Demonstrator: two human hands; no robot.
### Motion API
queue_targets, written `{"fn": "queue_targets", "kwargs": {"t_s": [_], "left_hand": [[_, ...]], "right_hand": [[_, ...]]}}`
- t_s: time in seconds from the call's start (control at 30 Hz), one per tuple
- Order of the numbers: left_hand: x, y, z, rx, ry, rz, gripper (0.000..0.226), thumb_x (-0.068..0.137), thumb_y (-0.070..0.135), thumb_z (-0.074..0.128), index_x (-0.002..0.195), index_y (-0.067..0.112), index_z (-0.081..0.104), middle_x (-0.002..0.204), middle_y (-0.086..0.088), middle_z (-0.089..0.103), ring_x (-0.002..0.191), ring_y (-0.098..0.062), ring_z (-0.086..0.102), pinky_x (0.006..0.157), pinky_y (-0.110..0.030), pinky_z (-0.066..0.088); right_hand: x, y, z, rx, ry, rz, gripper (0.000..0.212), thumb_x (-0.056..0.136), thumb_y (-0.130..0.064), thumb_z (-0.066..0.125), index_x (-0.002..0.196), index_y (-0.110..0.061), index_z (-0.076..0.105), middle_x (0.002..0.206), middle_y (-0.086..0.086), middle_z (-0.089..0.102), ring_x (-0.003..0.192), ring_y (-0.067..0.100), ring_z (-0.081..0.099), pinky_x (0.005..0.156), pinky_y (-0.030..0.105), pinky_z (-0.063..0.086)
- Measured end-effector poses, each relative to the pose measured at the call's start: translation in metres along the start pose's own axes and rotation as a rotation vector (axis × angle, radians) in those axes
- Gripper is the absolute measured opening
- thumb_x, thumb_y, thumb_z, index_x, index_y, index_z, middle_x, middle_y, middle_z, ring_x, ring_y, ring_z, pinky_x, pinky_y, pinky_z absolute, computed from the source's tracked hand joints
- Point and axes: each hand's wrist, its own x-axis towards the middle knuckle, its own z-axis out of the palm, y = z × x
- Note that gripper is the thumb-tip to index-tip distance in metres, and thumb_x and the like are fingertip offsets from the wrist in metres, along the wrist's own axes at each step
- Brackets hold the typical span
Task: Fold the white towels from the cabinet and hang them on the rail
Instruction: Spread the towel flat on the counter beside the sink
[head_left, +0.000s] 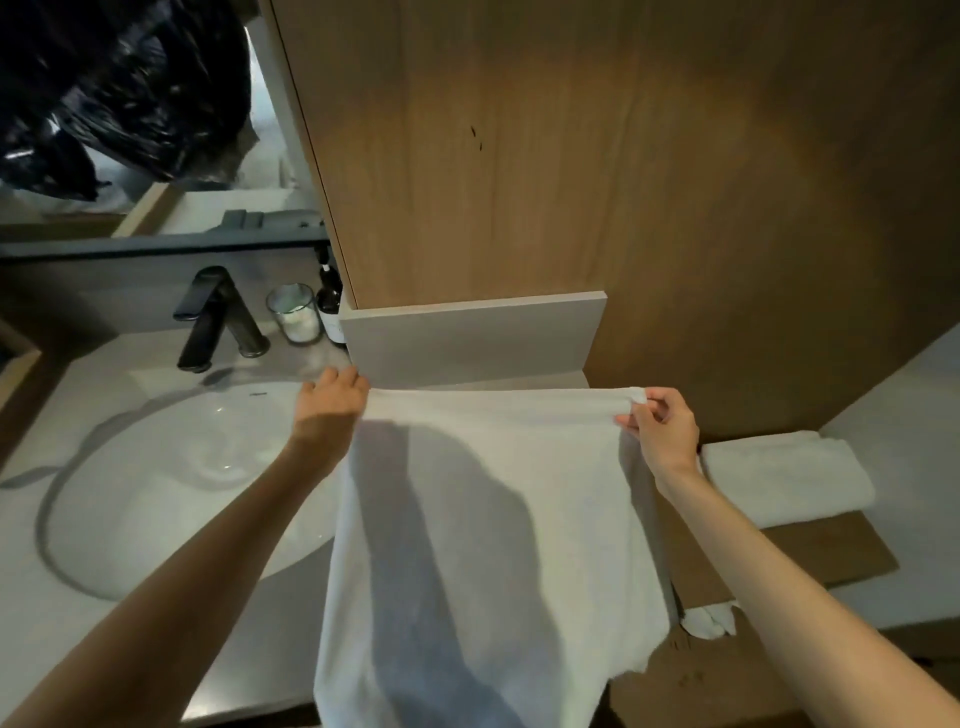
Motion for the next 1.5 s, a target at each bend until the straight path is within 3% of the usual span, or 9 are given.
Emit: {"fn": "queue_targets", "kwargs": {"t_s": [0.17, 0.3, 0.5, 0.67, 0.8, 1.0, 1.2, 1.3, 1.5], "left_hand": [[0.026, 0.007, 0.021, -0.073, -0.087, 0.001, 0.04, 0.089, 0.011, 0.062, 0.125, 0.018, 0.047, 0.121, -0.003, 0.055, 0.107, -0.022, 0.054, 0.081, -0.031, 0.047], [0.038, 0.011, 0.03, -0.024, -0.133, -0.032, 0.04, 0.093, 0.012, 0.052, 0.13, 0.021, 0.042, 0.115, 0.002, 0.062, 0.103, -0.02, 0.057, 0.074, -0.027, 0.043], [0.05, 0.015, 0.037, -0.226, -0.155, -0.186, 0.02, 0.095, 0.014, 0.049, 0.111, 0.021, 0.06, 0.104, -0.003, 0.069, 0.091, -0.026, 0.065, 0.074, -0.035, 0.052], [0.045, 0.022, 0.043, -0.535, 0.004, -0.349, 0.018, 0.086, 0.009, 0.062, 0.101, 0.018, 0.065, 0.106, -0.005, 0.069, 0.089, -0.031, 0.063, 0.066, -0.034, 0.046], [0.032, 0.044, 0.034, -0.538, 0.104, -0.239, 0.025, 0.085, 0.012, 0.067, 0.109, 0.017, 0.063, 0.111, -0.006, 0.066, 0.094, -0.03, 0.06, 0.07, -0.039, 0.05], [-0.021, 0.125, 0.025, -0.643, 0.127, 0.029, 0.031, 0.093, 0.029, 0.057, 0.122, 0.02, 0.063, 0.128, -0.005, 0.062, 0.11, -0.027, 0.061, 0.091, -0.04, 0.048], [-0.091, 0.175, 0.029, -0.604, -0.1, 0.146, 0.051, 0.097, 0.049, 0.028, 0.145, 0.032, 0.037, 0.153, -0.005, 0.037, 0.139, -0.034, 0.036, 0.106, -0.063, 0.031], [-0.115, 0.179, 0.039, -0.598, -0.174, 0.127, 0.055, 0.098, 0.057, 0.015, 0.151, 0.044, 0.013, 0.163, 0.001, 0.001, 0.149, -0.031, -0.003, 0.112, -0.065, 0.001], [-0.125, 0.178, 0.042, -0.586, -0.184, 0.109, 0.057, 0.096, 0.061, 0.004, 0.15, 0.045, -0.004, 0.159, 0.007, -0.021, 0.144, -0.023, -0.027, 0.113, -0.062, -0.013]], "right_hand": [[0.038, 0.021, 0.025, -0.108, -0.041, 0.087, 0.007, 0.096, -0.008, 0.051, 0.097, -0.013, 0.055, 0.073, -0.006, 0.063, 0.08, 0.022, 0.071, 0.088, 0.046, 0.054], [0.056, 0.028, 0.04, -0.227, -0.042, 0.093, 0.009, 0.093, -0.004, 0.053, 0.1, -0.008, 0.057, 0.068, -0.009, 0.055, 0.084, 0.022, 0.058, 0.08, 0.029, 0.044], [0.079, 0.034, 0.053, -0.319, -0.117, 0.113, 0.023, 0.092, -0.008, 0.055, 0.114, -0.001, 0.06, 0.103, 0.019, 0.066, 0.1, 0.035, 0.061, 0.088, 0.036, 0.047], [0.082, 0.03, 0.047, -0.317, -0.279, 0.089, 0.048, 0.091, -0.01, 0.059, 0.138, -0.013, 0.05, 0.135, 0.009, 0.056, 0.128, 0.028, 0.05, 0.106, 0.034, 0.038], [0.069, 0.032, 0.032, -0.304, -0.326, 0.017, 0.054, 0.092, -0.011, 0.059, 0.143, -0.02, 0.044, 0.145, 0.006, 0.047, 0.131, 0.026, 0.046, 0.11, 0.042, 0.038], [0.027, 0.039, -0.002, -0.243, -0.341, -0.045, 0.036, 0.093, -0.01, 0.058, 0.122, -0.03, 0.058, 0.127, -0.003, 0.051, 0.096, 0.011, 0.061, 0.098, 0.037, 0.048], [-0.025, 0.055, -0.037, -0.371, -0.362, -0.055, 0.019, 0.096, -0.018, 0.055, 0.11, -0.028, 0.063, 0.11, -0.002, 0.064, 0.096, 0.013, 0.061, 0.083, 0.029, 0.05], [-0.054, 0.067, -0.052, -0.453, -0.409, 0.029, 0.023, 0.095, -0.017, 0.057, 0.116, -0.026, 0.057, 0.109, -0.002, 0.059, 0.094, 0.01, 0.059, 0.072, 0.02, 0.045], [-0.097, 0.086, -0.069, -0.625, -0.376, 0.172, 0.042, 0.09, -0.027, 0.067, 0.126, -0.017, 0.05, 0.108, -0.003, 0.052, 0.094, 0.01, 0.054, 0.087, 0.029, 0.047]]}}
